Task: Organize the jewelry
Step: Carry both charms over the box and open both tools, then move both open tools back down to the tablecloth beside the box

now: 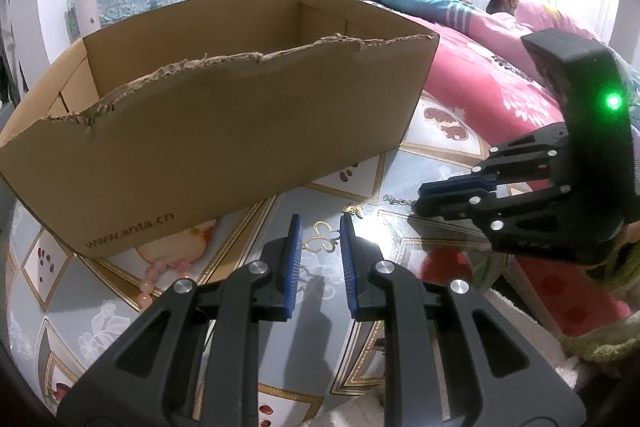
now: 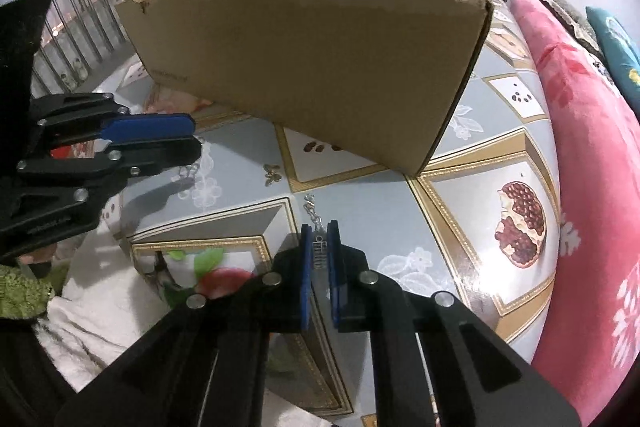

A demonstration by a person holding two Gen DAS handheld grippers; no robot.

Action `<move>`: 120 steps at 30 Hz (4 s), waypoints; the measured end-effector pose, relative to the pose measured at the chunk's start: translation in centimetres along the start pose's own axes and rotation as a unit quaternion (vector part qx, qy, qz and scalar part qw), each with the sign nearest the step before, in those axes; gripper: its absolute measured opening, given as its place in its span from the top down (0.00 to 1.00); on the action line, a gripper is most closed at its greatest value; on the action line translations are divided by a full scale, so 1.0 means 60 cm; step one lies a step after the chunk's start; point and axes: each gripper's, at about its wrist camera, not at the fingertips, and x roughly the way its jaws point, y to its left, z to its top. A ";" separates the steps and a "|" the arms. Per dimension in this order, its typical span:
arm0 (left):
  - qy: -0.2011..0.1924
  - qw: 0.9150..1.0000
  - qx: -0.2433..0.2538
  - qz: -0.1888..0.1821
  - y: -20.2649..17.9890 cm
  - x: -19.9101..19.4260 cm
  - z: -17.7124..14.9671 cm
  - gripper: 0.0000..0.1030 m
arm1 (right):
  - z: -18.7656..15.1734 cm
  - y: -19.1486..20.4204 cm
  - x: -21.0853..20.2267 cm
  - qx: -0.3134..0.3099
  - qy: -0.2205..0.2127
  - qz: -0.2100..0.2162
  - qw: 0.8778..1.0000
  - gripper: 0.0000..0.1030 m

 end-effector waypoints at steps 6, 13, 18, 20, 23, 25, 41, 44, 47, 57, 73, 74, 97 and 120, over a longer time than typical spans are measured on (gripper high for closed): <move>-0.001 1.000 0.000 -0.001 0.000 -0.001 0.000 0.83 | 0.002 -0.008 -0.042 0.024 -0.034 0.016 0.999 0.93; -0.021 1.000 -0.003 -0.008 -0.001 -0.027 0.004 0.83 | 0.023 -0.022 -0.120 0.063 -0.110 0.075 0.989 0.93; -0.061 0.998 -0.011 -0.031 0.003 -0.080 0.032 0.83 | 0.062 -0.022 -0.174 0.062 -0.172 0.092 0.979 0.92; -0.082 0.996 -0.014 -0.042 0.007 -0.105 0.051 0.83 | 0.086 -0.028 -0.190 0.064 -0.196 0.103 0.973 0.92; -0.106 0.993 -0.012 -0.047 0.016 -0.127 0.084 0.83 | 0.116 -0.032 -0.197 0.069 -0.219 0.106 0.968 0.92; -0.113 0.993 -0.011 -0.041 0.024 -0.130 0.107 0.83 | 0.139 -0.036 -0.192 0.072 -0.225 0.105 0.966 0.92; -0.035 0.998 -0.045 0.029 0.096 0.055 0.256 0.83 | 0.282 -0.099 -0.023 0.128 -0.139 0.049 0.981 0.91; -0.032 0.998 -0.059 0.022 0.105 0.059 0.245 0.78 | 0.278 -0.104 -0.021 0.134 -0.145 0.054 0.979 0.78; -0.041 0.997 -0.061 0.029 0.106 0.051 0.238 0.72 | 0.268 -0.103 -0.032 0.131 -0.159 0.056 0.977 0.70; -0.098 0.993 -0.059 0.020 0.085 -0.050 0.207 0.61 | 0.218 -0.074 -0.114 0.125 -0.206 0.074 0.968 0.62; -0.087 0.996 -0.027 -0.007 0.035 -0.153 0.050 0.23 | 0.045 -0.029 -0.213 0.101 -0.215 0.039 0.971 0.25; -0.069 0.997 -0.025 -0.003 0.029 -0.143 0.035 0.22 | 0.036 -0.029 -0.205 0.103 -0.202 0.030 0.973 0.25; 0.080 0.996 0.012 0.044 -0.062 0.010 -0.054 0.19 | -0.031 -0.029 -0.001 0.112 0.018 -0.107 0.988 0.06; 0.121 0.989 -0.003 0.088 -0.059 0.034 -0.040 0.15 | -0.028 -0.045 0.004 0.101 0.037 -0.084 0.991 0.06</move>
